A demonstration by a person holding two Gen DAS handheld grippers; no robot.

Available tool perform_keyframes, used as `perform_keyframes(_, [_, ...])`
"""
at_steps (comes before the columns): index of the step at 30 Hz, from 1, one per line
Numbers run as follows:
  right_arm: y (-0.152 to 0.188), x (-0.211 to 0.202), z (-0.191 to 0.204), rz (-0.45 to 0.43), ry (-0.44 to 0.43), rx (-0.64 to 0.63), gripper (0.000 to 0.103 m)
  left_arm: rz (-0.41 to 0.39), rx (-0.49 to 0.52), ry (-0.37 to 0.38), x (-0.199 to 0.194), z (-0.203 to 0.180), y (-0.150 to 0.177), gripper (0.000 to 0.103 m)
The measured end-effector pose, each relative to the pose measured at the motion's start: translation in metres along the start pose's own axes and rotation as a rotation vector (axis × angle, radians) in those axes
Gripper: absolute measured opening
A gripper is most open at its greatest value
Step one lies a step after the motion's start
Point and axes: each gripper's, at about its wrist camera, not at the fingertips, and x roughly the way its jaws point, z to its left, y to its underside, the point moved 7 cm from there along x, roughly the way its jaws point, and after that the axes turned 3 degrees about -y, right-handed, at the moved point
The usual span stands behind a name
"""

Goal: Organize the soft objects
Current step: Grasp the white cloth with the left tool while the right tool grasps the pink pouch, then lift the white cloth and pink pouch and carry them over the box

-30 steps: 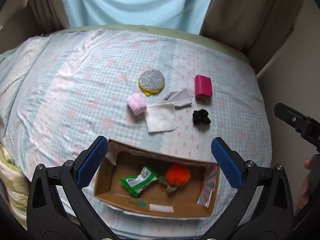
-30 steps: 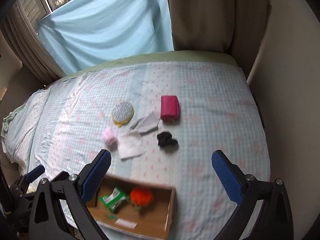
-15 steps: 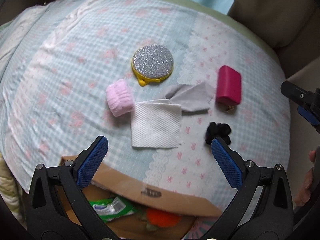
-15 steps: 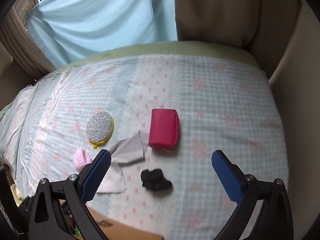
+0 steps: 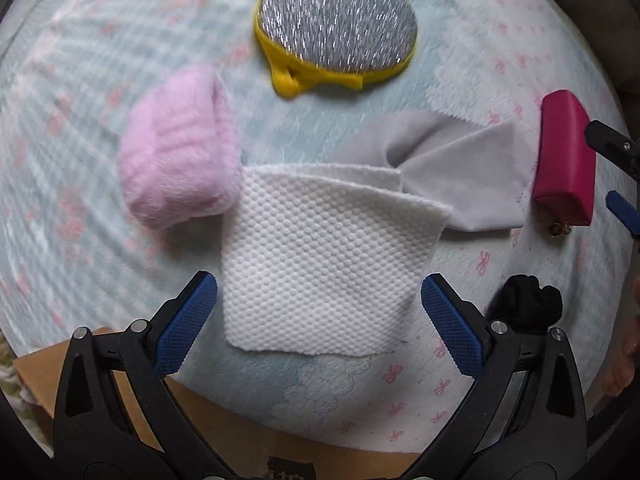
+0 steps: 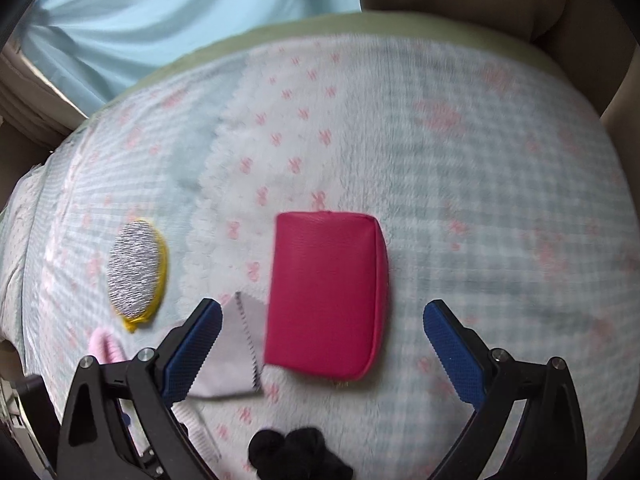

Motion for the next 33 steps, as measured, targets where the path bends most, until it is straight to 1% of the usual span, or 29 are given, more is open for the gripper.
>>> perform_keyframes(2, [0.0,0.011,-0.002,0.013,-0.005,0.013,0.101,0.047,-0.011,0.012,0.008,0.0,-0.002,0.1])
perform_keyframes(6, [0.001,0.03,-0.003,0.037,-0.007,0.018,0.101,0.093,0.005,-0.03,0.022,-0.002,-0.006,0.099])
perform_keyframes(13, [0.004,0.046,0.001,0.063,0.011,0.002,0.1,0.083,0.023,-0.057,0.025,-0.002,-0.005,0.098])
perform_keyframes(15, [0.004,0.048,0.001,0.065,0.021,0.001,0.098,0.08,0.024,-0.058,0.024,-0.002,-0.004,0.096])
perform_keyframes(16, [0.003,0.049,0.001,0.067,0.028,0.004,0.096,0.076,0.025,-0.059,0.023,-0.005,-0.004,0.091])
perform_keyframes(17, [0.003,0.05,0.001,0.069,0.036,0.003,0.092,0.069,0.024,-0.057,0.021,-0.005,-0.004,0.082])
perform_keyframes(18, [0.003,0.051,0.002,0.071,0.046,0.0,0.085,0.062,0.024,-0.053,0.019,-0.008,-0.004,0.077])
perform_keyframes(19, [0.002,0.052,0.002,0.075,0.067,-0.007,0.08,0.057,0.025,-0.047,0.016,-0.01,-0.004,0.065])
perform_keyframes(20, [0.002,0.053,0.002,0.079,0.088,-0.013,0.071,0.052,0.031,-0.036,0.013,-0.013,-0.004,0.053])
perform_keyframes(21, [0.001,0.053,0.002,0.08,0.096,-0.016,0.068,0.049,0.035,-0.035,0.012,-0.015,-0.004,0.047])
perform_keyframes(23, [0.001,0.052,0.001,0.079,0.097,-0.012,0.062,0.042,0.037,-0.028,0.007,-0.02,-0.005,0.025])
perform_keyframes(25, [0.002,0.05,0.001,0.077,0.094,-0.001,0.059,0.046,0.021,-0.012,0.003,-0.02,-0.006,0.015])
perform_keyframes(27, [0.0,0.046,-0.002,0.073,0.091,0.012,0.053,0.051,0.009,0.005,0.0,-0.021,-0.005,0.014])
perform_keyframes(33, [0.002,0.034,-0.009,0.065,0.082,0.047,0.047,0.03,0.01,0.047,-0.019,-0.016,0.004,0.011])
